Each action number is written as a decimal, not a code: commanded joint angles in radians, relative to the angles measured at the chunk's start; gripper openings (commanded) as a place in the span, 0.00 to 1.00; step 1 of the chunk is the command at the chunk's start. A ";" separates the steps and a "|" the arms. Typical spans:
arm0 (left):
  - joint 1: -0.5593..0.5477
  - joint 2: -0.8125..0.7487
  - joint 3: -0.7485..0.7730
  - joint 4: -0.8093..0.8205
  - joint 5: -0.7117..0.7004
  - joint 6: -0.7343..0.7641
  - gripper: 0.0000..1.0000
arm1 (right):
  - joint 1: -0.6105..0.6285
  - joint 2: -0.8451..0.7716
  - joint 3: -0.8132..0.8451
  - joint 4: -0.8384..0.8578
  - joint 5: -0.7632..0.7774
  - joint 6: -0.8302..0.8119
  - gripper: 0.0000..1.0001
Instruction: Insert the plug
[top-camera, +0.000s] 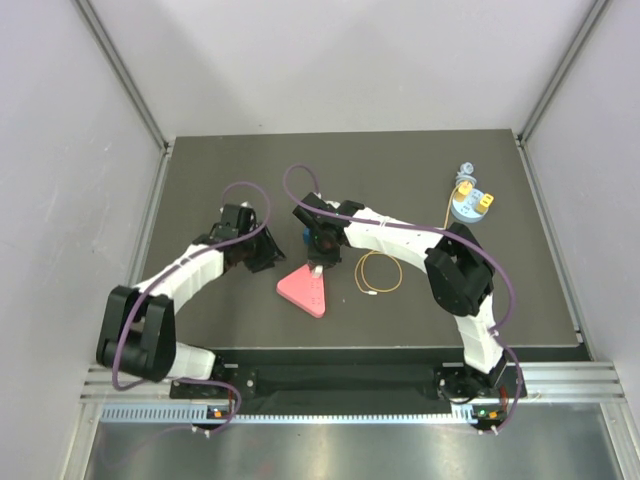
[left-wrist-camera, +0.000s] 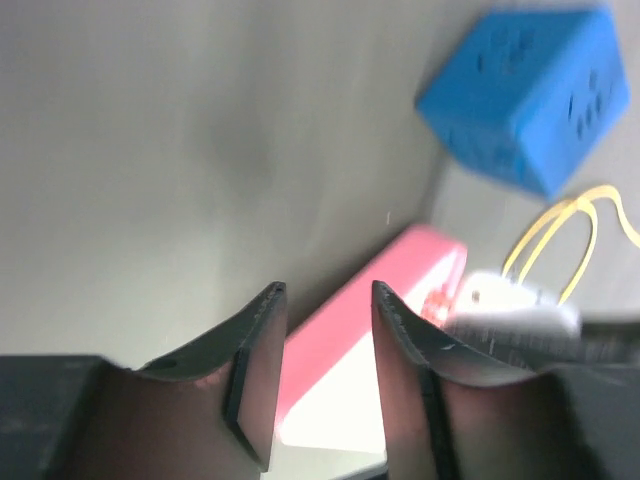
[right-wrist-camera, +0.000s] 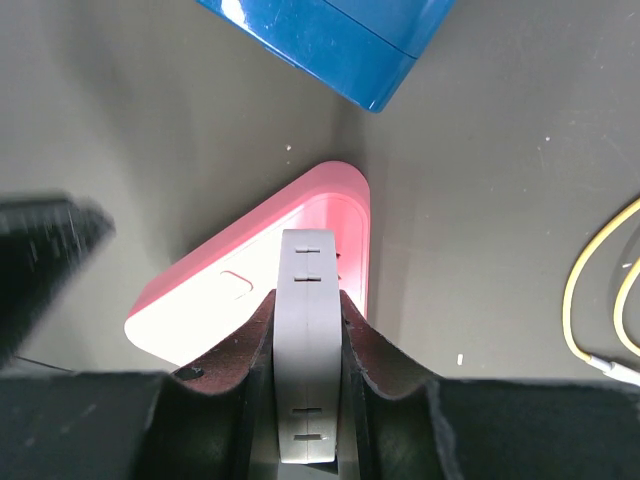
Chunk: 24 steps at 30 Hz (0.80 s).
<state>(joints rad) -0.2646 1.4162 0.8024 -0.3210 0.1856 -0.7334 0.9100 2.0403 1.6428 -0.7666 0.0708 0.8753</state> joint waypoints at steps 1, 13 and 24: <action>-0.002 -0.098 -0.049 -0.020 0.051 0.060 0.46 | 0.013 0.023 0.003 0.024 0.029 -0.002 0.00; -0.004 -0.250 -0.224 0.063 0.143 0.088 0.49 | 0.013 0.015 -0.005 0.024 0.035 -0.002 0.00; -0.004 -0.217 -0.295 0.163 0.153 0.075 0.44 | 0.015 0.014 0.000 0.021 0.037 -0.002 0.00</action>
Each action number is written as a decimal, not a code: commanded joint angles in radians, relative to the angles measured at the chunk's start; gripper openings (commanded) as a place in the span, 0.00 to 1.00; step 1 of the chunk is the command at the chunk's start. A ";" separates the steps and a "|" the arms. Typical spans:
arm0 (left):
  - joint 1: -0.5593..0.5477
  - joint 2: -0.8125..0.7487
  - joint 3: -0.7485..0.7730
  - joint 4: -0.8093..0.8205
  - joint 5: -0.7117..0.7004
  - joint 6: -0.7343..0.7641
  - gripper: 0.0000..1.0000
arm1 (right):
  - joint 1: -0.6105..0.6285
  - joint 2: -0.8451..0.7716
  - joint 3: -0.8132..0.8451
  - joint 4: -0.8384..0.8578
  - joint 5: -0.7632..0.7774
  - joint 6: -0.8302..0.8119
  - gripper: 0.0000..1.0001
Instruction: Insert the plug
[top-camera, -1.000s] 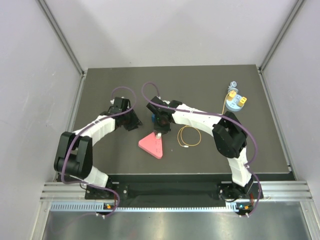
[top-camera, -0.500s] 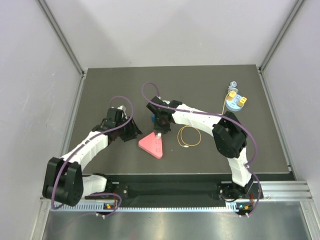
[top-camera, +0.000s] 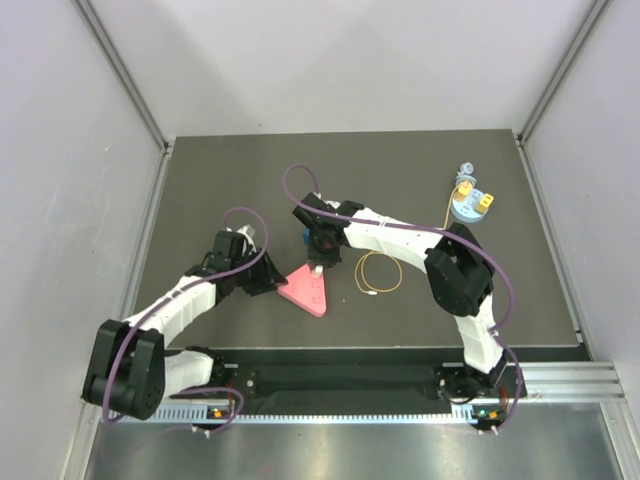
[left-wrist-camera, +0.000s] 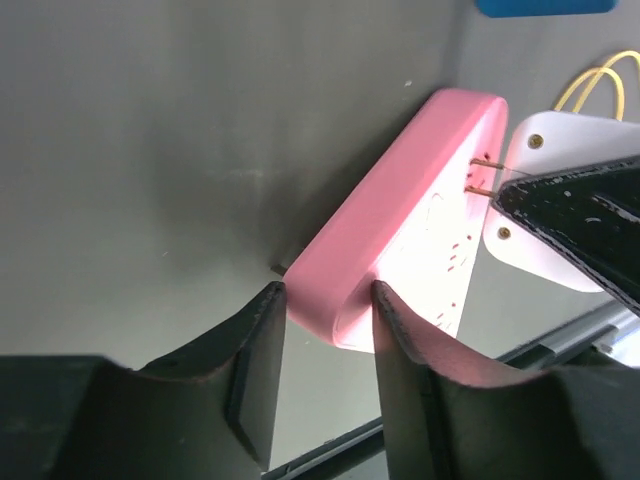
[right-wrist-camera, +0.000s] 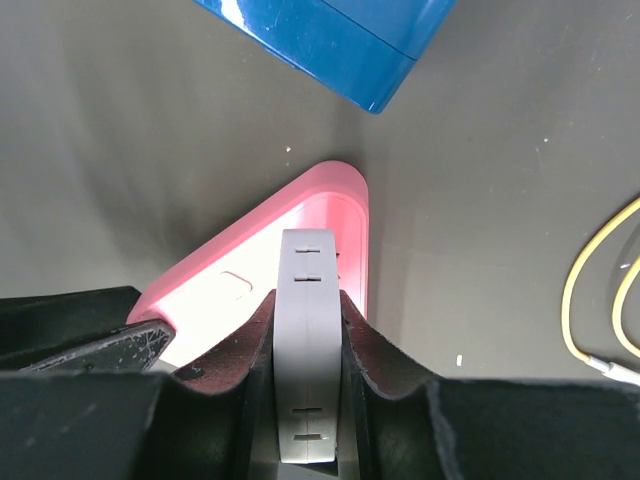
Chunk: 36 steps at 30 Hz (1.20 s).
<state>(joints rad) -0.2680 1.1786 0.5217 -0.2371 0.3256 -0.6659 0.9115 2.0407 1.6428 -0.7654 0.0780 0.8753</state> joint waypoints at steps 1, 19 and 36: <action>0.000 0.036 -0.017 0.088 0.024 0.003 0.42 | 0.013 0.013 0.000 0.020 0.031 -0.002 0.00; -0.002 0.078 -0.057 0.173 0.063 -0.014 0.00 | 0.012 0.027 0.043 0.034 -0.012 -0.021 0.00; -0.005 0.086 -0.013 0.113 0.014 0.008 0.21 | 0.035 0.066 0.092 -0.057 0.058 -0.024 0.00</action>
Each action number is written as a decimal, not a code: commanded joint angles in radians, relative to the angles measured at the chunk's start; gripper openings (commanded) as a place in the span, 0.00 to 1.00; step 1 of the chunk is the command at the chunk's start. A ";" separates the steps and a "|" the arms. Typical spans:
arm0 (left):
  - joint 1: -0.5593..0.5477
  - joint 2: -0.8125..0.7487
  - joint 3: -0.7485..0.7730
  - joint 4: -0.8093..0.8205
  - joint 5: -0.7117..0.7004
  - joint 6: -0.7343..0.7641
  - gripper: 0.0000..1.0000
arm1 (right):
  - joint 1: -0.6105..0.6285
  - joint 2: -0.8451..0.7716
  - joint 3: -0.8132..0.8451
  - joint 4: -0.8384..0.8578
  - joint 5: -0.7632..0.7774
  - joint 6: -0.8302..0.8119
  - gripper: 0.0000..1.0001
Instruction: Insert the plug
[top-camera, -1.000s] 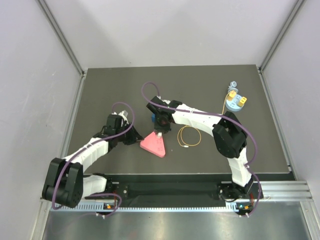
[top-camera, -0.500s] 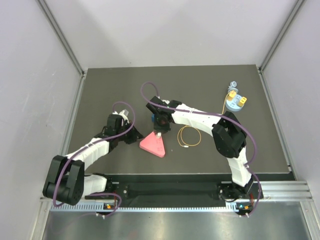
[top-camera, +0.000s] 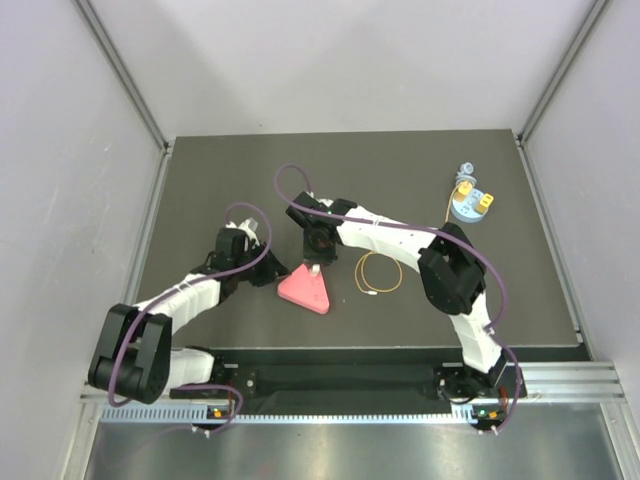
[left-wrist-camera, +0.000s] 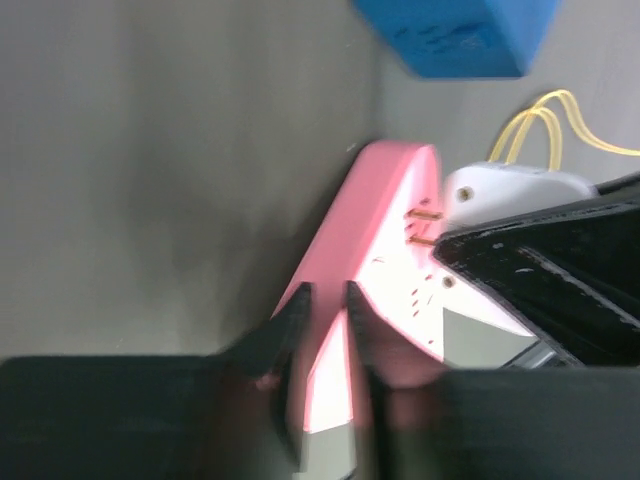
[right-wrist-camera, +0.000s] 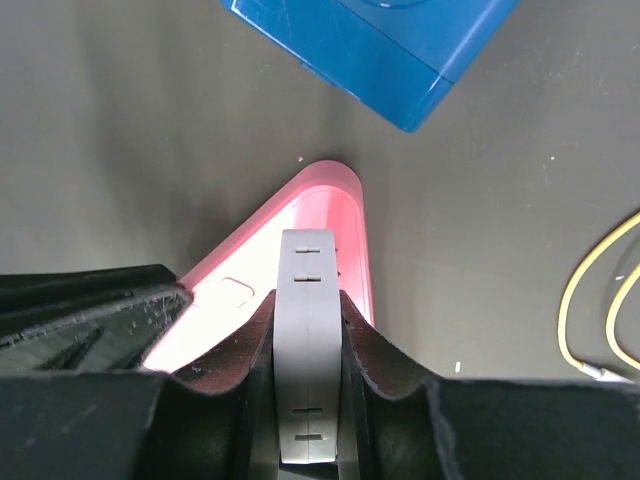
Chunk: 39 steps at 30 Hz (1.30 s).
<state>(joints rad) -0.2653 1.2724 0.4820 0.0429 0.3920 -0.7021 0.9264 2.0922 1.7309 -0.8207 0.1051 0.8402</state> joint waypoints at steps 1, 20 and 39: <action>-0.008 -0.022 0.071 -0.237 -0.070 0.062 0.28 | 0.020 0.011 -0.007 -0.001 0.038 0.011 0.00; -0.006 -0.186 -0.002 -0.348 -0.114 0.046 0.58 | 0.005 -0.041 -0.119 0.075 0.033 -0.004 0.00; -0.008 -0.119 -0.083 -0.117 0.001 -0.004 0.19 | 0.000 -0.069 -0.119 0.092 0.025 -0.012 0.00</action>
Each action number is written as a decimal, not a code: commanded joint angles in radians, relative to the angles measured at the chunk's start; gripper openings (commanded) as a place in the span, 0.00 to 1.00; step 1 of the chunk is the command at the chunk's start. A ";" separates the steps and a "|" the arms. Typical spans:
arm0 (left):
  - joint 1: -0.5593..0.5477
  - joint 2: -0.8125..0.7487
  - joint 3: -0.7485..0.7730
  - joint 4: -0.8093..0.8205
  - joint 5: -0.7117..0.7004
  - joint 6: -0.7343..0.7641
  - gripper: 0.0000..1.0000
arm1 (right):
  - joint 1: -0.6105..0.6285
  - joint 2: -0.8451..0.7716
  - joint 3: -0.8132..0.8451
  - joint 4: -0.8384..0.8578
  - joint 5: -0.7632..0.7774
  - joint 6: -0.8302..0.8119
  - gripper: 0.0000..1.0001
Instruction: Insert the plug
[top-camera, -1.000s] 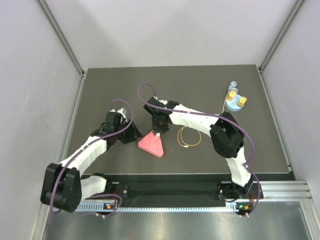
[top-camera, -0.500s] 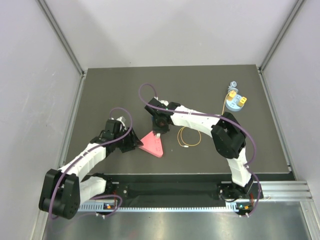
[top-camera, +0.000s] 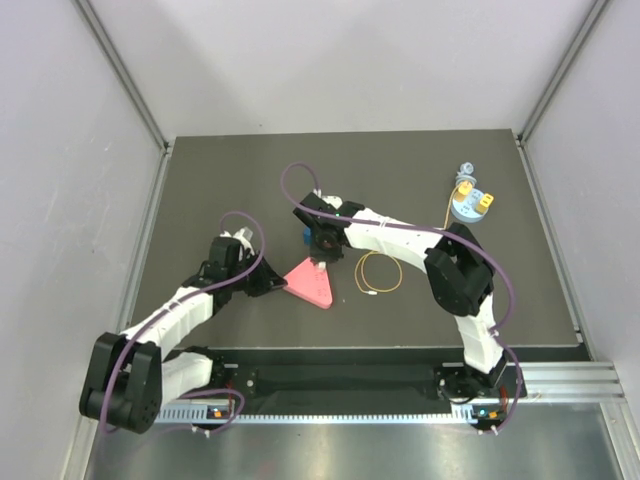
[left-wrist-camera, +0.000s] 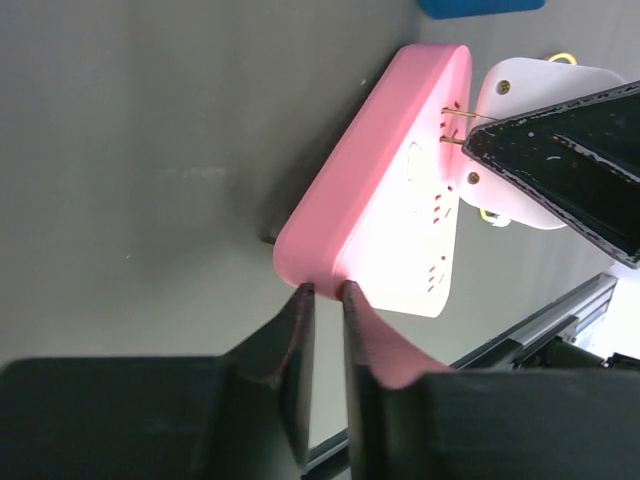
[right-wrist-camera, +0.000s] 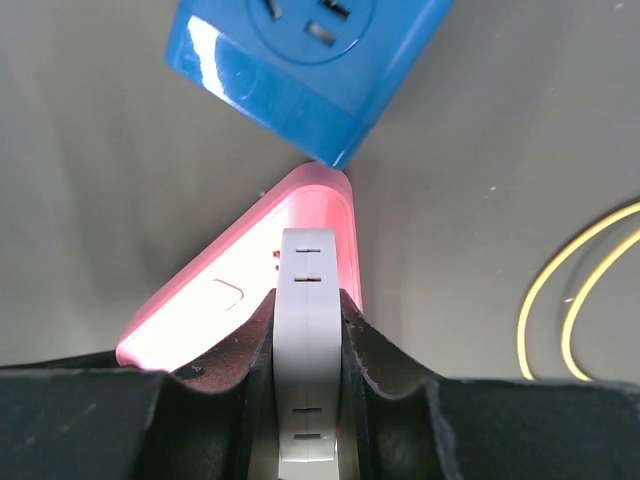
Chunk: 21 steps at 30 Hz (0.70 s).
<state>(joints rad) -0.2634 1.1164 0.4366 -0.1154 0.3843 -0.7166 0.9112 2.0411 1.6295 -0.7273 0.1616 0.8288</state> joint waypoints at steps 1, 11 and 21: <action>-0.010 0.039 -0.041 0.046 0.011 0.009 0.15 | 0.015 -0.019 -0.016 -0.003 -0.034 -0.003 0.00; -0.014 0.092 -0.052 0.100 0.016 0.003 0.10 | 0.017 -0.015 0.013 0.026 -0.083 -0.017 0.01; -0.020 0.105 -0.049 0.108 0.014 -0.001 0.11 | 0.015 -0.041 -0.022 0.094 -0.118 -0.003 0.12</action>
<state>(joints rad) -0.2672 1.1828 0.4244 0.0227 0.4488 -0.7368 0.9001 2.0300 1.6272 -0.7017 0.1673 0.7948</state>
